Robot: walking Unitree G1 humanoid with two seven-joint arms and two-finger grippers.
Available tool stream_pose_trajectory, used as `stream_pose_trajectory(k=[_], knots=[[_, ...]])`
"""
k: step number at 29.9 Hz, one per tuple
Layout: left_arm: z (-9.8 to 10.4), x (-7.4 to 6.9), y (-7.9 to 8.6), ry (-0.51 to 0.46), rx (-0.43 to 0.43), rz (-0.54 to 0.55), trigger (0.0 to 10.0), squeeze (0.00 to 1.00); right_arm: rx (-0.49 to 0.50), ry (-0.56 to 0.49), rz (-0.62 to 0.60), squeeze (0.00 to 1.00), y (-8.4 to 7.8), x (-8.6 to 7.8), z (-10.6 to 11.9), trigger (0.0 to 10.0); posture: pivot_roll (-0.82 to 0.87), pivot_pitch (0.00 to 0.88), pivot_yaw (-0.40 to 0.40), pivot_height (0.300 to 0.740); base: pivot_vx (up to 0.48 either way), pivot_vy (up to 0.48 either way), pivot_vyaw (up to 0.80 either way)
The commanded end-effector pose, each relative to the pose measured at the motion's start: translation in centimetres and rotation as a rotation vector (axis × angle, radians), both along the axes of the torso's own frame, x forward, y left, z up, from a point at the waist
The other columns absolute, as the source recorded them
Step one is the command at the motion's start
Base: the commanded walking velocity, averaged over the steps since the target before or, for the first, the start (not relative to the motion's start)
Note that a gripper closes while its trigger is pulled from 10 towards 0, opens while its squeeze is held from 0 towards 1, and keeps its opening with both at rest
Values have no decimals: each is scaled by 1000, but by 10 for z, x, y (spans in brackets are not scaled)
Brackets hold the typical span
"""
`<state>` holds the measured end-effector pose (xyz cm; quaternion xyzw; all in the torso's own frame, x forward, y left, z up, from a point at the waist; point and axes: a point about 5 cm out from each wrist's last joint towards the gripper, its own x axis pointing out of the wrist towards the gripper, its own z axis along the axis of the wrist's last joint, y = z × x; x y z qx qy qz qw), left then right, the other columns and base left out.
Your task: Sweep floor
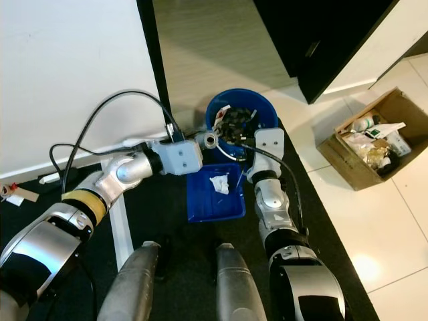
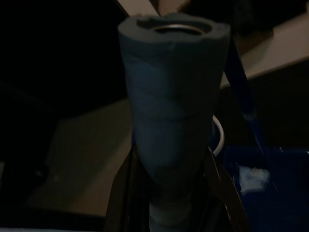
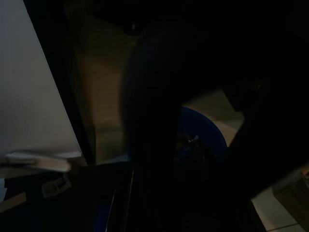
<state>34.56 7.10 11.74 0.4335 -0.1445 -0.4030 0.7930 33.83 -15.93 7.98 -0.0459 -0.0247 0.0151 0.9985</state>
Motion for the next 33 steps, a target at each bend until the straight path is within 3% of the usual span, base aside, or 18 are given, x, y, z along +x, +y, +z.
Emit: stream_pose_trajectory(k=[1, 7, 11, 12, 15, 17, 19, 21, 23, 25, 27, 28, 30, 31, 33], knots=[[-18, -7, 0, 39, 38, 14, 10000, 0, 0, 206, -9, 0, -1, -25, -45, 10000, -46, 400, 46, 740, 0, 0, 0], [-40, -23, -11, 73, 91, -34, 10000, 0, -4, 195, -2, 0, 0, -25, -43, 10000, -58, 393, 44, 740, 0, 0, 0], [-47, -25, -14, 135, 42, 8, 10000, 0, -4, 190, 1, 0, 0, -24, -42, 10000, -62, 396, 43, 740, 0, 0, 0], [-47, -24, -16, 191, -19, 40, 10000, 0, -3, 190, 0, 0, 0, -24, -42, 10000, -64, 394, 42, 740, 0, 0, 0], [-39, -18, -28, 450, -333, 110, 10000, 0, 3, 187, -2, 0, -2, -22, -40, 10000, -59, 391, 41, 740, 0, 0, 0], [-26, -14, -37, 526, -472, 60, 10000, 0, 7, 185, -6, 0, -3, -21, -39, 10000, -54, 388, 40, 740, 0, 0, 0], [-7, -10, -47, 553, -557, -31, 10000, 0, 8, 186, -9, 0, -4, -21, -38, 10000, -42, 372, 39, 740, 0, 0, 0], [12, -7, -54, 544, -600, -108, 10000, 0, 8, 189, -12, 0, -5, -20, -38, 10000, -33, 363, 38, 740, 0, 0, 0], [38, -3, -56, 522, -590, -197, 10000, 0, 8, 193, -14, 0, -5, -18, -37, 10000, -19, 350, 36, 740, 0, 0, 0], [65, -4, -51, 471, -492, -300, 10000, 0, 11, 191, -11, 0, -3, -15, -35, 10000, -5, 333, 35, 740, 0, 0, 0], [84, -7, -45, 439, -454, -355, 10000, 0, 12, 189, -8, 0, -2, -13, -33, 10000, 11, 316, 34, 740, 0, 0, 0], [84, -7, -45, 439, -454, -355, 10000, 0, 12, 189, -8, 0, -2, -13, -33, 10000, 11, 316, 34, 740, 0, 0, 0], [132, 0, -25, 389, -516, -369, 10000, 0, 16, 186, -1, 0, 0, -10, -30, 10000, 37, 294, 28, 740, 0, 0, 0], [132, 0, -25, 389, -516, -369, 10000, 0, 16, 186, -1, 0, 0, -10, -30, 10000, 37, 294, 28, 740, 0, 0, 0], [166, 4, -5, 355, -550, -372, 10000, 0, 17, 188, 10, 0, 3, -8, -28, 10000, 48, 286, 26, 740, 0, 0, 0]])
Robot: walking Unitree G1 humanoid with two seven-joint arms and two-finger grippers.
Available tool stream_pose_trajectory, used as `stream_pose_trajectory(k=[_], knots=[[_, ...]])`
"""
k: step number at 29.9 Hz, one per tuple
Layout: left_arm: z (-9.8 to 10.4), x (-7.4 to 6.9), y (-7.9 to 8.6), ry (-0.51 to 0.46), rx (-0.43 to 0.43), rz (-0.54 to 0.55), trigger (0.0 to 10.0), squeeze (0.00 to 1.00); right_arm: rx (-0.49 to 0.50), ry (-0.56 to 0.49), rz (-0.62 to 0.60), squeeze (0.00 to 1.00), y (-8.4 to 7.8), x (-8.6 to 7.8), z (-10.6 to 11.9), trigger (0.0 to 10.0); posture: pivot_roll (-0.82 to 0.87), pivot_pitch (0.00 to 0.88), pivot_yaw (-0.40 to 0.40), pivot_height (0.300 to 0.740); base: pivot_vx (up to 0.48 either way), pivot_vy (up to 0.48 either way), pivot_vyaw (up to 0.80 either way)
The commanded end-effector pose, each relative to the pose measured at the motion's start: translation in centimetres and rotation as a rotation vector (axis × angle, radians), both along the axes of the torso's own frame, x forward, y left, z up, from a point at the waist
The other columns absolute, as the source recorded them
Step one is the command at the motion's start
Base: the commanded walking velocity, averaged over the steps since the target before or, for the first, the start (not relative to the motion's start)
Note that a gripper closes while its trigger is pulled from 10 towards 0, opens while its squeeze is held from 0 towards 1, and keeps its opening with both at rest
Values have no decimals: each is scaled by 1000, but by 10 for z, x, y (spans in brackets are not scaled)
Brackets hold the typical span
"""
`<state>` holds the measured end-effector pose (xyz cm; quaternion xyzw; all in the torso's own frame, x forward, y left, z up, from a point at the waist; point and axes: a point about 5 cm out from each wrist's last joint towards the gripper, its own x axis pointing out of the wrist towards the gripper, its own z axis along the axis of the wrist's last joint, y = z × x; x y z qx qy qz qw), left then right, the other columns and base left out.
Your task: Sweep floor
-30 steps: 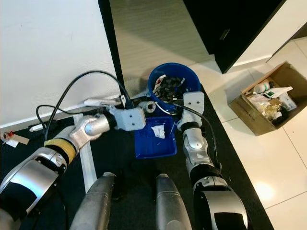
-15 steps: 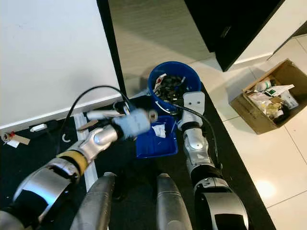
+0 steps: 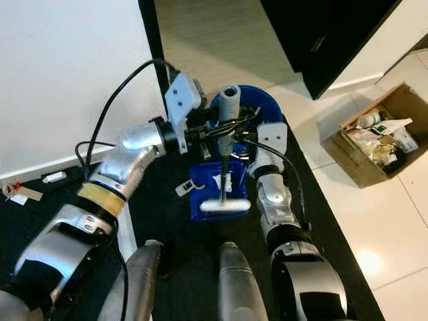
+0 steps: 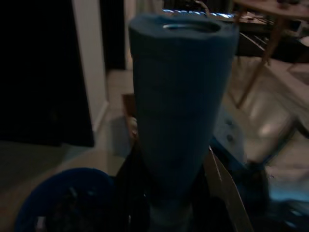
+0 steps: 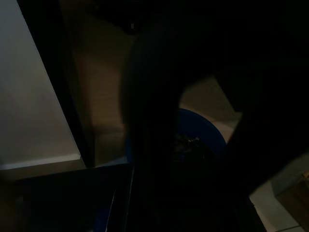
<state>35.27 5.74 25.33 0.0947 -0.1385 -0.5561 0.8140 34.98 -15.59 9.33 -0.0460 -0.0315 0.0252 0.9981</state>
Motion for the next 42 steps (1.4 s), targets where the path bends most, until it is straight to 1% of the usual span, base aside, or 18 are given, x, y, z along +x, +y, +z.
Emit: stream_pose_trajectory(k=[1, 5, 8, 9, 10, 13, 15, 16, 18, 19, 22, 27, 28, 31, 36, 37, 38, 42], knots=[[38, -3, 16, -80, -50, -16, 10000, 0, 15, 203, -6, 0, 1, -18, -41, 10000, 53, 284, 25, 740, 0, 0, 0], [58, -7, 43, -20, 14, -62, 10000, 0, 18, 205, 3, 0, 4, -16, -39, 10000, 61, 281, 25, 740, 0, 0, 0], [56, -8, 61, 1, 98, -23, 10000, 0, 21, 203, 8, 0, 6, -15, -38, 10000, 63, 279, 26, 740, 0, 0, 0], [48, -1, 76, 20, 142, 63, 10000, 0, 22, 203, 10, 0, 7, -15, -38, 10000, 65, 284, 28, 740, 0, 0, 0], [48, -1, 76, 20, 142, 63, 10000, 0, 22, 203, 10, 0, 7, -15, -38, 10000, 65, 284, 28, 740, 0, 0, 0], [-7, 20, 122, 126, 310, 389, 10000, 0, 25, 210, 17, 0, 9, -17, -41, 10000, 65, 290, 30, 740, 0, 0, 0], [-32, 21, 134, 149, 382, 492, 10000, 0, 25, 214, 18, 0, 9, -19, -43, 10000, 64, 294, 28, 740, 0, 0, 0], [-32, 21, 134, 149, 382, 492, 10000, 0, 25, 214, 18, 0, 9, -19, -43, 10000, 64, 294, 28, 740, 0, 0, 0], [-58, 22, 145, 117, 422, 644, 10000, 0, 22, 220, 22, 0, 9, -21, -45, 10000, 54, 305, 21, 740, 0, 0, 0], [-58, 22, 145, 117, 422, 644, 10000, 0, 22, 220, 22, 0, 9, -21, -45, 10000, 54, 305, 21, 740, 0, 0, 0], [-81, 23, 163, 20, 377, 922, 10000, 0, 15, 227, 26, 0, 7, -24, -49, 10000, 43, 320, 11, 740, 0, 0, 0], [-85, 22, 162, -56, 310, 997, 10000, 0, 11, 230, 30, 0, 5, -26, -50, 10000, 31, 327, 8, 740, 0, 0, 0], [-85, 22, 162, -56, 310, 997, 10000, 0, 11, 230, 30, 0, 5, -26, -50, 10000, 31, 327, 8, 740, 0, 0, 0], [-86, 28, 151, -38, 202, 1026, 10000, 0, 13, 232, 31, 0, 3, -27, -52, 10000, 29, 331, 7, 740, 0, 0, 0], [-96, 30, 148, 0, 179, 1114, 10000, 0, 11, 235, 32, 0, 3, -28, -53, 10000, 22, 333, 4, 740, 0, 0, 0], [-102, 31, 139, 50, 99, 1157, 10000, 0, 13, 236, 33, 0, 4, -29, -53, 10000, 19, 334, 4, 740, 0, 0, 0], [-102, 31, 139, 50, 99, 1157, 10000, 0, 13, 236, 33, 0, 4, -29, -53, 10000, 19, 334, 4, 740, 0, 0, 0], [-110, 31, 112, 122, -10, 1096, 10000, 0, 16, 234, 36, 0, 6, -29, -53, 10000, 17, 338, 4, 740, 0, 0, 0]])
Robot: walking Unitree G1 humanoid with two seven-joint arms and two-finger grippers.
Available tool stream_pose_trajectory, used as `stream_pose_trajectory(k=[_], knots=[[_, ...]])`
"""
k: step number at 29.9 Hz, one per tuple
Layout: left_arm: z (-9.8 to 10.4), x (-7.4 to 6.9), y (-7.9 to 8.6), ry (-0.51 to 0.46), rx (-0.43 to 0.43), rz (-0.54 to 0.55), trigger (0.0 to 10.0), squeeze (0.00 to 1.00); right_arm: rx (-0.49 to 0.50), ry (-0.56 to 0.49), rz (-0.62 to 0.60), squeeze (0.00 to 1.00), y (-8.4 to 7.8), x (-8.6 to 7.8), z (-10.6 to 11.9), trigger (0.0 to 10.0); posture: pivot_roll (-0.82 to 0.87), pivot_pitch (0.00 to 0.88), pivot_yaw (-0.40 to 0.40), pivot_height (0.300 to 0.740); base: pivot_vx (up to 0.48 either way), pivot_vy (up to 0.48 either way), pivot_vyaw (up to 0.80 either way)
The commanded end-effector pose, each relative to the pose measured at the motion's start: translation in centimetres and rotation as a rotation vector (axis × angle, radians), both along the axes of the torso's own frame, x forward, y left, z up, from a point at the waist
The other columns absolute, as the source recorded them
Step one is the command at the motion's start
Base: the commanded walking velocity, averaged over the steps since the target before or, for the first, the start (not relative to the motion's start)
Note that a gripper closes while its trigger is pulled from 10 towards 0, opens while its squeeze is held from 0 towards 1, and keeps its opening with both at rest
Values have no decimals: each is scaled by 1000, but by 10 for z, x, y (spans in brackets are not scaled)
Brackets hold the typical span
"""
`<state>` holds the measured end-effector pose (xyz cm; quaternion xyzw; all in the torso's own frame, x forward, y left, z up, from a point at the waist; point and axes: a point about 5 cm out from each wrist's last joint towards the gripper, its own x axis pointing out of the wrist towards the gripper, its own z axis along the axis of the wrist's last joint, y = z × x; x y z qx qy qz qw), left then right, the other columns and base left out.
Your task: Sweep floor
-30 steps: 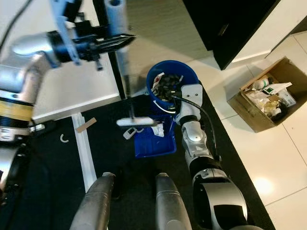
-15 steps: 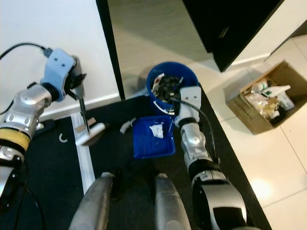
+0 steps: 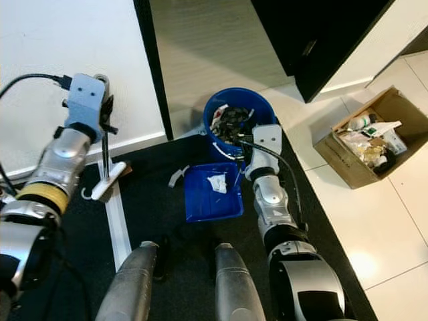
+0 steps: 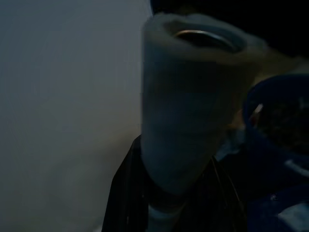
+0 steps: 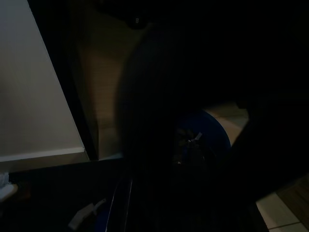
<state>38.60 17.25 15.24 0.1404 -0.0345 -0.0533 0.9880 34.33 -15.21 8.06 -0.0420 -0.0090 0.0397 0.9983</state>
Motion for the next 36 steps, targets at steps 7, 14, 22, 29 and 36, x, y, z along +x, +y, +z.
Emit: stream_pose_trajectory(k=[7, 14, 22, 29, 36], knots=[[-15, -7, -71, 61, -287, -203, 10000, 0, 10, 192, 10, 0, 1, -23, -41, 10000, 22, 338, 6, 740, 0, 0, 0], [7, -15, -129, 39, -486, -437, 10000, 0, 11, 197, 13, 0, 2, -22, -42, 10000, 27, 336, 7, 740, 0, 0, 0], [19, -37, -136, 90, -302, -882, 10000, 0, 13, 197, 24, 0, 7, -21, -40, 10000, 36, 314, 15, 740, 0, 0, 0], [8, -43, -94, 169, -32, -964, 10000, 0, 15, 200, 29, 0, 9, -20, -40, 10000, 46, 302, 17, 740, 0, 0, 0], [46, -46, -38, 198, -7, -951, 10000, 0, 34, 228, 37, 0, 10, -19, -41, 10000, 75, 227, 17, 740, 0, 0, 0]])
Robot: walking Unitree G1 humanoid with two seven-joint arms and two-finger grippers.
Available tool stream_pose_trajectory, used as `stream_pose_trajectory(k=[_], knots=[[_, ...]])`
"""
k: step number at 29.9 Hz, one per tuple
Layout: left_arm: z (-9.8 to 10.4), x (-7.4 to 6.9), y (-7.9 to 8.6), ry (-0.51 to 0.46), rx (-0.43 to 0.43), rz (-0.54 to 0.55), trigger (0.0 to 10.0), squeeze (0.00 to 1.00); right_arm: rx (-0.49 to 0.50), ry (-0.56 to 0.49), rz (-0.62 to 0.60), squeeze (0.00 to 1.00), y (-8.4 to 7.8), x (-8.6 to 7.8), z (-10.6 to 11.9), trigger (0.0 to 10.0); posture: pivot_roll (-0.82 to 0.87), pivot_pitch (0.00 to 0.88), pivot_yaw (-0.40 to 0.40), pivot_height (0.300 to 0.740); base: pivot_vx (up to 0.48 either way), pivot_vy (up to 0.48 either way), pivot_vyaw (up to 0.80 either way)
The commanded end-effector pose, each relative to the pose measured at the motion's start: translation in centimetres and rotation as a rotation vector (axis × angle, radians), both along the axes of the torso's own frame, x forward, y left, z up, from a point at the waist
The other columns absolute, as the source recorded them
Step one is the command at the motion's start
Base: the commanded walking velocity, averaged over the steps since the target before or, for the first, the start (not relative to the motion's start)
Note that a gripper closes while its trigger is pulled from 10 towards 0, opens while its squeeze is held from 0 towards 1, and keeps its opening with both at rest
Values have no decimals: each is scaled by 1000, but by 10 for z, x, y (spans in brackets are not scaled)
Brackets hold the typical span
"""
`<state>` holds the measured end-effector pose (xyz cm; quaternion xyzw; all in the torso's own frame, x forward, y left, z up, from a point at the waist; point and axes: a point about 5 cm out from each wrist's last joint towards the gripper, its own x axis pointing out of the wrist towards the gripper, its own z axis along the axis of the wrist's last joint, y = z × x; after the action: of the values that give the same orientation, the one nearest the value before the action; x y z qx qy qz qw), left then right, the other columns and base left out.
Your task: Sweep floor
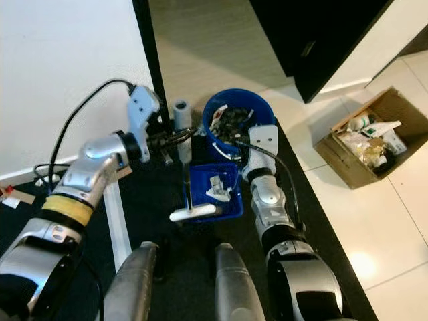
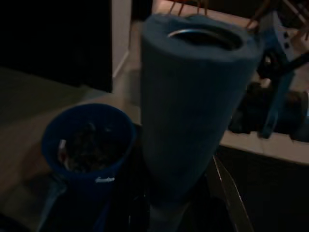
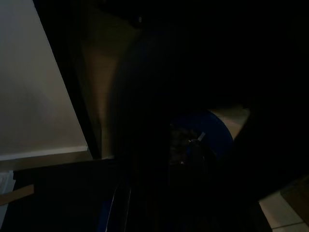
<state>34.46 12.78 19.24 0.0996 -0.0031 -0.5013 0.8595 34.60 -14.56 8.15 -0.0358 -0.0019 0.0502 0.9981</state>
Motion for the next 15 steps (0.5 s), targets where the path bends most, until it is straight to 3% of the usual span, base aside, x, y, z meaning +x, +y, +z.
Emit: stream_pose_trajectory(k=[1, 6, 9, 10, 11, 12, 14, 15], knots=[[10, -7, 15, 8, 19, -14, 10000, 0, 31, 222, 18, 0, 3, -22, -43, 10000, 82, 208, 13, 740, 0, 0, 0], [19, -6, 36, 16, 50, 97, 10000, 0, 57, 239, 20, 0, 2, -22, -44, 10000, 93, 164, -2, 740, 0, 0, 0], [26, 1, 79, 29, 66, 351, 10000, 0, 134, 259, -9, 0, -5, -21, -45, 10000, 101, 114, -16, 740, 0, 0, 0], [26, 1, 79, 29, 66, 351, 10000, 0, 134, 259, -9, 0, -5, -21, -45, 10000, 101, 114, -16, 740, 0, 0, 0], [29, 3, 96, 16, 53, 467, 10000, 0, 171, 258, -23, 0, -9, -20, -44, 10000, 102, 72, -20, 740, 0, 0, 0], [29, 3, 96, 16, 53, 467, 10000, 0, 171, 258, -23, 0, -9, -20, -44, 10000, 102, 72, -20, 740, 0, 0, 0], [7, -4, 137, 53, 73, 793, 10000, 0, 244, 247, -18, 0, -17, -13, -35, 10000, 113, 38, -24, 740, 0, 0, 0], [-4, -11, 147, 92, 90, 885, 10000, 0, 267, 244, -10, 0, -19, -10, -32, 10000, 112, 32, -24, 740, 0, 0, 0]])
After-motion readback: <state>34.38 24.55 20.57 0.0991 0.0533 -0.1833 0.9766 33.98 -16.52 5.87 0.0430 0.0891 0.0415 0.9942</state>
